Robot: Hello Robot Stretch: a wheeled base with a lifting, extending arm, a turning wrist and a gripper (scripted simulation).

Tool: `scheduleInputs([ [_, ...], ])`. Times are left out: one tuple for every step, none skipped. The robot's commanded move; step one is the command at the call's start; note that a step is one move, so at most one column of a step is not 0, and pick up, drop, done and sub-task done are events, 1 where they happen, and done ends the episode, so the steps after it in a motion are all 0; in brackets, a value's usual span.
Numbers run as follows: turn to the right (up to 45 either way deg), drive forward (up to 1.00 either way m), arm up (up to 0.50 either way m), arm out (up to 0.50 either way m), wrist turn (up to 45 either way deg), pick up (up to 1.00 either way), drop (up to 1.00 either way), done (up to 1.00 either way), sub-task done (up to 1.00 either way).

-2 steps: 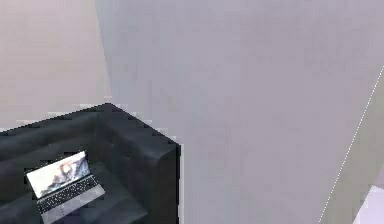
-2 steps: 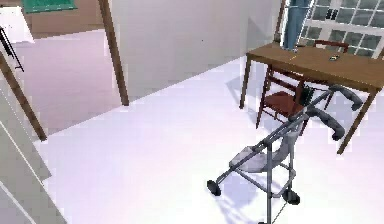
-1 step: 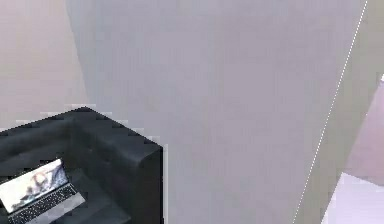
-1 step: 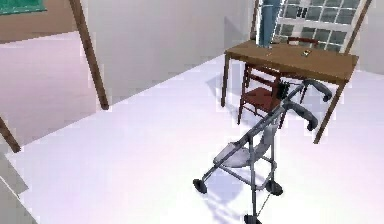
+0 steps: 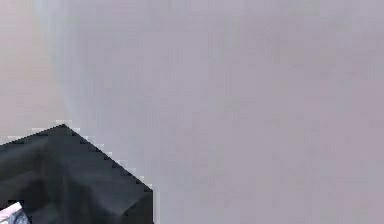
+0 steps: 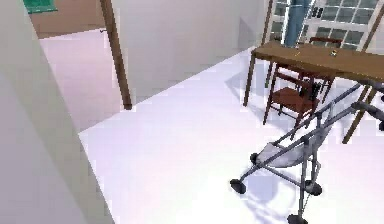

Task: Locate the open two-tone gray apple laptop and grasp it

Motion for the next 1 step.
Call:
scheduleInputs([
  [-45.0,0.0,0.0,0.0,0.0,0.0,0.0,0.0,0.0],
])
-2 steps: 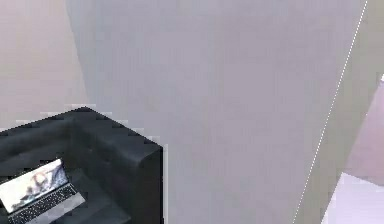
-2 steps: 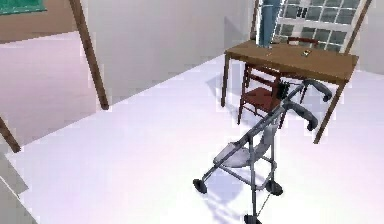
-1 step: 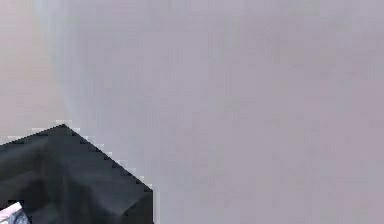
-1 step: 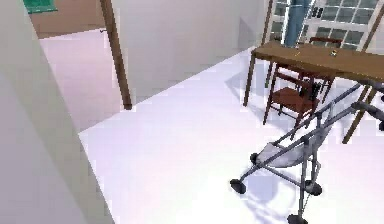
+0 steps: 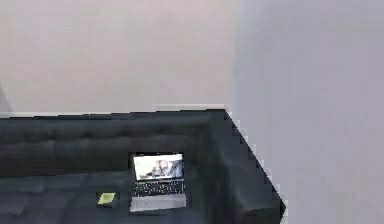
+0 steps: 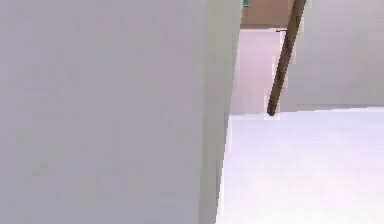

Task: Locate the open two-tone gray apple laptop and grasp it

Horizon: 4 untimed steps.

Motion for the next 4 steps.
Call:
scheduleInputs([
  [-45.0,0.0,0.0,0.0,0.0,0.0,0.0,0.0,0.0],
  [-45.0,0.0,0.0,0.0,0.0,0.0,0.0,0.0,0.0],
  [-9.0,0.0,0.0,0.0,0.0,0.0,0.0,0.0,0.0],
  [0.0,0.0,0.5,0.0,0.0,0.0,0.0,0.0,0.0],
])
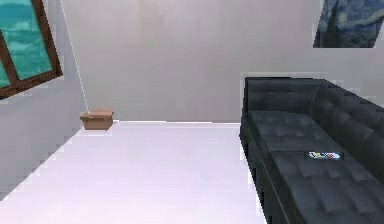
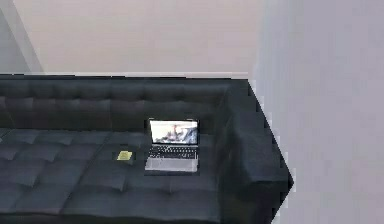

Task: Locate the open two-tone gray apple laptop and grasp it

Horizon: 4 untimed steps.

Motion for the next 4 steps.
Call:
scheduleInputs([
  [0.0,0.0,0.1,0.0,0.0,0.0,0.0,0.0,0.0],
  [0.0,0.0,0.0,0.48,0.0,0.0,0.0,0.0,0.0],
  [0.0,0.0,0.0,0.0,45.0,0.0,0.0,0.0,0.0],
  [0.0,0.0,0.0,0.0,45.0,0.0,0.0,0.0,0.0],
])
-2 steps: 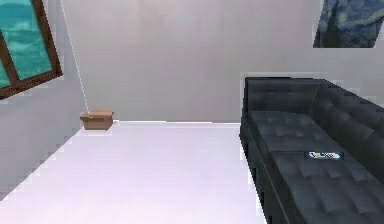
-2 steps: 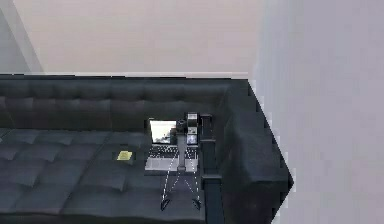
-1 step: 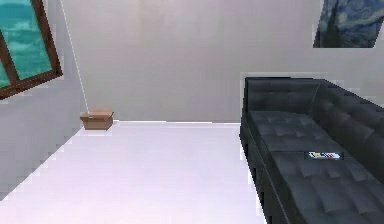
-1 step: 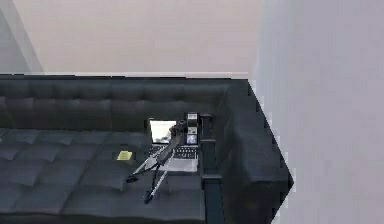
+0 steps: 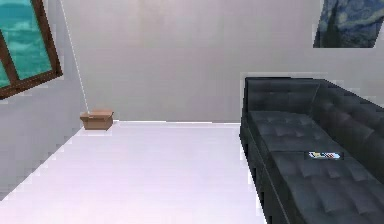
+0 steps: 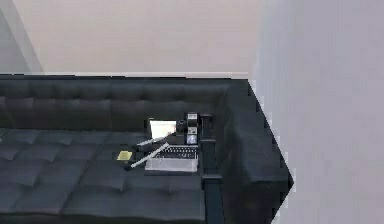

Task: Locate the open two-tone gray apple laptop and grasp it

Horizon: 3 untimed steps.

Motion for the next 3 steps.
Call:
scheduleInputs([
  [0.0,0.0,0.0,0.0,45.0,0.0,0.0,0.0,0.0],
  [0.0,0.0,0.0,0.0,45.0,0.0,0.0,0.0,0.0],
  [0.0,0.0,0.0,0.0,3.0,0.0,0.0,0.0,0.0],
])
